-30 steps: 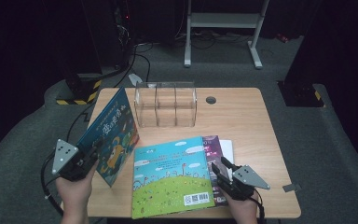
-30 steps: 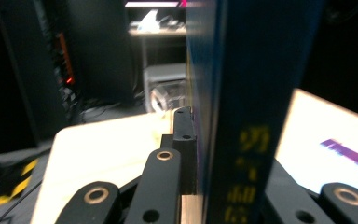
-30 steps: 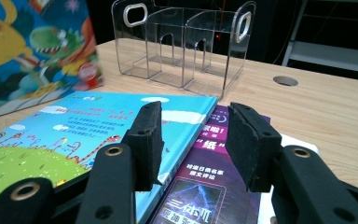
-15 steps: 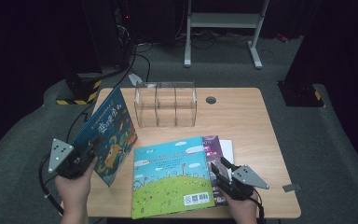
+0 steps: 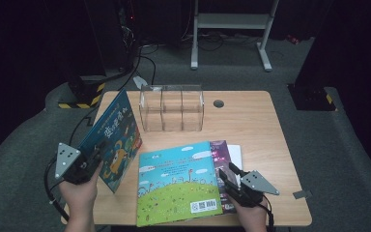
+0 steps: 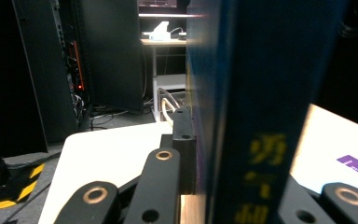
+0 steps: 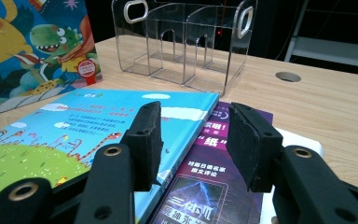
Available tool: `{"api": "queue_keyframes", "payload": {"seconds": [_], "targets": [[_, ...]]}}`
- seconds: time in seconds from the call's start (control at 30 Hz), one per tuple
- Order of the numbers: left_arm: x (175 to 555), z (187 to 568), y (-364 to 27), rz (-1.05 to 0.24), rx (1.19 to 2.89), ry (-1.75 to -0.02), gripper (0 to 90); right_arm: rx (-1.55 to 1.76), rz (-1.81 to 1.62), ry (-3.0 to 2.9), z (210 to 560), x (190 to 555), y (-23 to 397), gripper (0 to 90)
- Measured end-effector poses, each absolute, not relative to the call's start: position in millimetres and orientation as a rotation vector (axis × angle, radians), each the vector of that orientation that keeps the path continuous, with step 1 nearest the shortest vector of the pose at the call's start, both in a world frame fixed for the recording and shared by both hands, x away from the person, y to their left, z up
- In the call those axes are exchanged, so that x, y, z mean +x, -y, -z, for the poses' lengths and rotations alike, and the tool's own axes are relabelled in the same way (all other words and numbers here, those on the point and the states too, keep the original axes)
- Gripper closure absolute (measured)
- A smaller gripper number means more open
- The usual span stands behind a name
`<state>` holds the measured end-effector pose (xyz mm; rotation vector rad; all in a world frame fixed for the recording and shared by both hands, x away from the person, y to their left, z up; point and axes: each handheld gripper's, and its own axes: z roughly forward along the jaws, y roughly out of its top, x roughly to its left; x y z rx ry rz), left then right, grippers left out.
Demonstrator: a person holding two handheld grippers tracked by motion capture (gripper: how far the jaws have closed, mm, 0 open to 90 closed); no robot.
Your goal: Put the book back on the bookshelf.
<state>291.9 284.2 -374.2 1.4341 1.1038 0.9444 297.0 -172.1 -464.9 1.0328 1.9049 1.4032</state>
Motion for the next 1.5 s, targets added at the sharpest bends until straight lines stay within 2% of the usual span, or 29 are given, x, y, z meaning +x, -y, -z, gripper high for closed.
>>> {"api": "queue_keyframes", "payload": {"seconds": [0.53,0.9,1.5], "targets": [[319.1,343.0,-275.0,-0.956,1.486,-1.117,83.2,1.055,-1.432,-1.886,461.9,298.4,179.1,54.7],[346.5,312.9,-257.6,-0.935,1.446,-1.103,83.1,1.053,-1.45,-1.878,460.2,298.1,181.2,54.7],[387.9,311.3,-233.3,-0.95,1.429,-1.137,83.1,1.041,-1.406,-1.901,459.5,304.4,196.7,54.5]]}}
